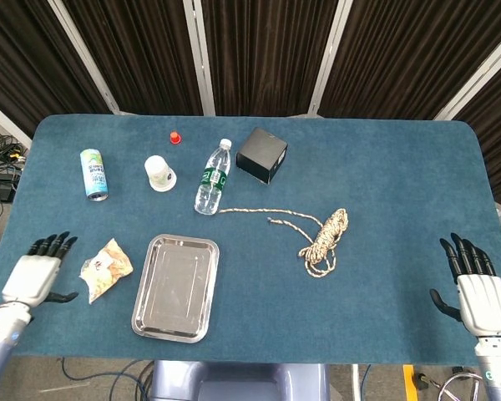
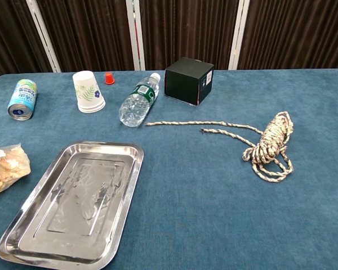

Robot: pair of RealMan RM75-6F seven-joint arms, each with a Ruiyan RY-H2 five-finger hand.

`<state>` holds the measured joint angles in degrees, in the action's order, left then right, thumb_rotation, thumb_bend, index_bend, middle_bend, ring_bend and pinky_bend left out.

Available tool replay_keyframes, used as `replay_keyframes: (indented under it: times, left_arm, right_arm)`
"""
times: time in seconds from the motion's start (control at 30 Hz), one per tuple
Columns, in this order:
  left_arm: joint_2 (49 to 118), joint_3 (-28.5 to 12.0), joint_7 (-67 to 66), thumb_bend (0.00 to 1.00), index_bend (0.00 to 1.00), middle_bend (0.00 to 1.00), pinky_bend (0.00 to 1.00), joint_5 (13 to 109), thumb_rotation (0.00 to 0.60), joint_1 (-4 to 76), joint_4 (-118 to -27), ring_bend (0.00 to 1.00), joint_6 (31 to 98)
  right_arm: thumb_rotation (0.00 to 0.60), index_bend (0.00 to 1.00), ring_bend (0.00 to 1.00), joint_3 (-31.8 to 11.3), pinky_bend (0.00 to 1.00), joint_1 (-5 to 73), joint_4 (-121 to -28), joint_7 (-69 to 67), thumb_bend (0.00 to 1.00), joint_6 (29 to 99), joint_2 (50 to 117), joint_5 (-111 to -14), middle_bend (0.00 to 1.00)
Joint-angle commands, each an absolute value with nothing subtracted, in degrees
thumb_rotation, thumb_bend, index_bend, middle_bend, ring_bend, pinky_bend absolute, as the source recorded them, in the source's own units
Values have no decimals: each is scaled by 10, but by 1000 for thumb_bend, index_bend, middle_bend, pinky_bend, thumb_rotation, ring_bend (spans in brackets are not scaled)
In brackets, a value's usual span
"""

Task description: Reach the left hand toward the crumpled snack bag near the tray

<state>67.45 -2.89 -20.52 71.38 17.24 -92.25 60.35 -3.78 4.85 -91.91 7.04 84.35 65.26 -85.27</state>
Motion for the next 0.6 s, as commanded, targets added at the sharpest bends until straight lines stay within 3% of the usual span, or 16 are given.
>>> replay_keyframes:
  times: [0.03,0.2,0.3,0.37,0.47,0.6]
  left_arm:
    - [706,-40,-236,60,61,18,136,681,600,196,-910,1,583]
    - [746,-44,-265,118,254,130,212,655,600,214,-894,85,578]
    - [764,-43,-283,172,359,247,305,652,600,219,-882,189,588]
    - [770,-41,-290,237,498,443,469,652,600,221,-877,371,592]
    - [784,-42,-292,303,641,625,615,661,600,218,-866,548,617]
    - [778,-34,-282,314,680,665,650,687,600,212,-862,592,641]
  right_arm:
    - [600,0,0,-38,111,48,-919,70,302,843,652,-852,0]
    - [600,0,0,-38,112,48,-919,67,302,843,652,-853,0]
    - [600,0,0,-37,112,48,-920,66,302,842,651,-854,0]
    - [600,0,0,-36,112,48,-920,66,302,843,651,-855,0]
    - [600,0,0,-36,112,48,-920,65,303,843,650,-855,0]
    - [600,0,0,-36,111,48,-921,63,302,843,650,-855,0]
